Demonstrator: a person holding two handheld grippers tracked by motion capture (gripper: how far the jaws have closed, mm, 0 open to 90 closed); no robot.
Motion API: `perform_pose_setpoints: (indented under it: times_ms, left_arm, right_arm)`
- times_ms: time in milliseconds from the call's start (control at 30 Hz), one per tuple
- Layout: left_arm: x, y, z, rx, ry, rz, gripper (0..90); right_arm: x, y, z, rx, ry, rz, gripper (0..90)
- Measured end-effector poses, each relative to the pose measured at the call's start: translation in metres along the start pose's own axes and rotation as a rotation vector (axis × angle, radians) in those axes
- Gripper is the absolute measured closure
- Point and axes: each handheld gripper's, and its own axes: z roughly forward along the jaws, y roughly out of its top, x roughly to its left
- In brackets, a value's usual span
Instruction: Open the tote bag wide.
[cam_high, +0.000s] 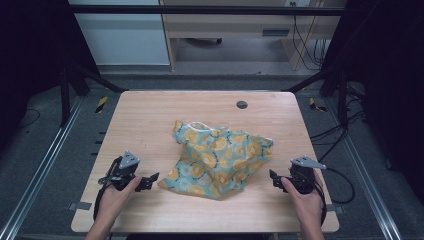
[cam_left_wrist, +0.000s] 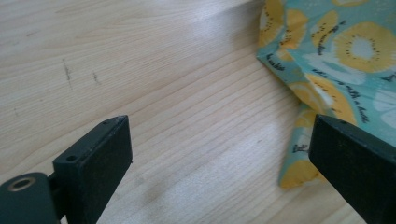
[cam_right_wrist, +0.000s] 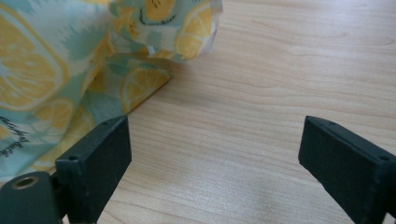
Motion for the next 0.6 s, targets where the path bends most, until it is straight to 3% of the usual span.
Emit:
perform_pose_setpoints:
  times_ms: [100,267,600]
  left_arm:
    - [-0.003,0.002,-0.005,-0.015,-0.011,0.013,5.7]
    - [-0.012,0.023,-0.023,-0.066,-0.032,0.033,5.9]
    - [-0.015,0.08,-0.026,-0.077,-0.016,0.105,5.9]
  right_arm:
    - [0.001,0.004,-0.007,-0.024,0.006,-0.015,10.8]
    - [0.009,0.024,-0.021,-0.07,0.031,-0.079,15.9]
    - [0.017,0.093,-0.048,-0.144,0.129,-0.158,25.0]
